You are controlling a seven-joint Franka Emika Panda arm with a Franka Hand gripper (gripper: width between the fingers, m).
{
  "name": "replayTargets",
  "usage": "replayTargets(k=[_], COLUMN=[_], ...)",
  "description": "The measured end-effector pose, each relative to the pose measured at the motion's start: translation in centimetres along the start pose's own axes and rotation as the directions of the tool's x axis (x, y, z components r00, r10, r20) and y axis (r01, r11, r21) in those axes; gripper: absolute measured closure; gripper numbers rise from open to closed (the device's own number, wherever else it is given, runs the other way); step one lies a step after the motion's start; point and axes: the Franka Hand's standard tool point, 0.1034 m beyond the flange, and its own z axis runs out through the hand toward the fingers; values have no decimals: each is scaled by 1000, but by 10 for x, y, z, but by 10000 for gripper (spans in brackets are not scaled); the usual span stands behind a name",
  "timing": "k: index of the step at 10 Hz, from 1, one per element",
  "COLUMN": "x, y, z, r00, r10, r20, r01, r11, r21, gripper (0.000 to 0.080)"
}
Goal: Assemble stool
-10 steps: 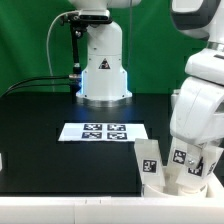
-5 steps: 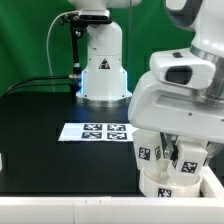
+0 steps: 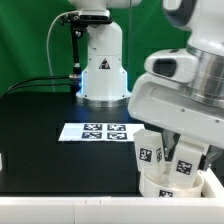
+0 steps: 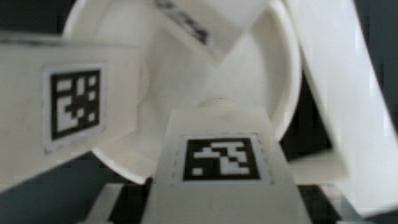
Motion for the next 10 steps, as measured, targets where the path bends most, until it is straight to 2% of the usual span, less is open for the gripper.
replayTargets(k=[1,2,5,7,8,10], x=[-5,-8,-6,-4,-5,-6], y=[-1,0,-1,-6,-5,-5], z=[1,1,1,3,3,4], r00=[988,979,926,695,564,447], r10=[150,202,376,706,803,869], r20=[25,32,43,139,194,211], r01=[-152,-203,-378,-719,-826,-894], r11=[986,977,924,686,551,437], r21=[72,64,62,110,123,96], gripper=[466,466,466,466,466,466])
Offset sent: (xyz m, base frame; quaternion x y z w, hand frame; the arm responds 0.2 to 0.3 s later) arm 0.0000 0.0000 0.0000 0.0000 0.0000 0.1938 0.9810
